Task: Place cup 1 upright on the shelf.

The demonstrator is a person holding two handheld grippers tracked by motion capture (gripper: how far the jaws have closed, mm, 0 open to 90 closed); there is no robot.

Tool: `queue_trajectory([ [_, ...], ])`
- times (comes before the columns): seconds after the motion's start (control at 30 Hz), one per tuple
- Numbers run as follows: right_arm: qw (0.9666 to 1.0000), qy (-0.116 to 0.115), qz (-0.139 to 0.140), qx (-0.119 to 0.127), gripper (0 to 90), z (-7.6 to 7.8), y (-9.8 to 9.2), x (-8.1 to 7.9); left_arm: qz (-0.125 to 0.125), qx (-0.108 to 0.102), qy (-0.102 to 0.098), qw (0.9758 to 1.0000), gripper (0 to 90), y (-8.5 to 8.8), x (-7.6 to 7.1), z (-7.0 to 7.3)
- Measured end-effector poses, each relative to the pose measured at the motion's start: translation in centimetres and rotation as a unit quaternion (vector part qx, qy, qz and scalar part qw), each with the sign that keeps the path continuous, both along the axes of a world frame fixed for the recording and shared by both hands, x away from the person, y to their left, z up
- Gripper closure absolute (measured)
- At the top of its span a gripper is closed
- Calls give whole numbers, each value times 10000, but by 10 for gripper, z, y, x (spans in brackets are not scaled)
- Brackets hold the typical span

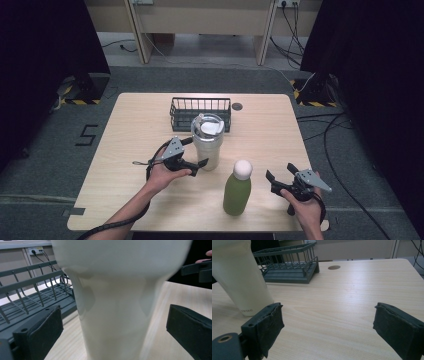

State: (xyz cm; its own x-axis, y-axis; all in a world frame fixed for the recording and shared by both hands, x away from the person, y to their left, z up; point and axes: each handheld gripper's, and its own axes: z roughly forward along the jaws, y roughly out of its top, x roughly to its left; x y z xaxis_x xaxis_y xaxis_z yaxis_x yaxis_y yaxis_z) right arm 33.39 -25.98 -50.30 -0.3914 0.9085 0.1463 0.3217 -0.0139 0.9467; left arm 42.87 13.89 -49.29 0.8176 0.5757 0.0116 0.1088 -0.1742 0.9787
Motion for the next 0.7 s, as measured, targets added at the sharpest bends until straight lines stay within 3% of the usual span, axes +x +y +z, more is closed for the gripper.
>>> queue_trajectory([
  [0.57,10000,21,-32,-6,98,-1,-2,1,-157,-116,-191,9996,10,-22,19,6],
  [0.7,10000,48,-26,20,101,-2,-2,1,-252,-206,-262,9991,79,-25,21,6],
])
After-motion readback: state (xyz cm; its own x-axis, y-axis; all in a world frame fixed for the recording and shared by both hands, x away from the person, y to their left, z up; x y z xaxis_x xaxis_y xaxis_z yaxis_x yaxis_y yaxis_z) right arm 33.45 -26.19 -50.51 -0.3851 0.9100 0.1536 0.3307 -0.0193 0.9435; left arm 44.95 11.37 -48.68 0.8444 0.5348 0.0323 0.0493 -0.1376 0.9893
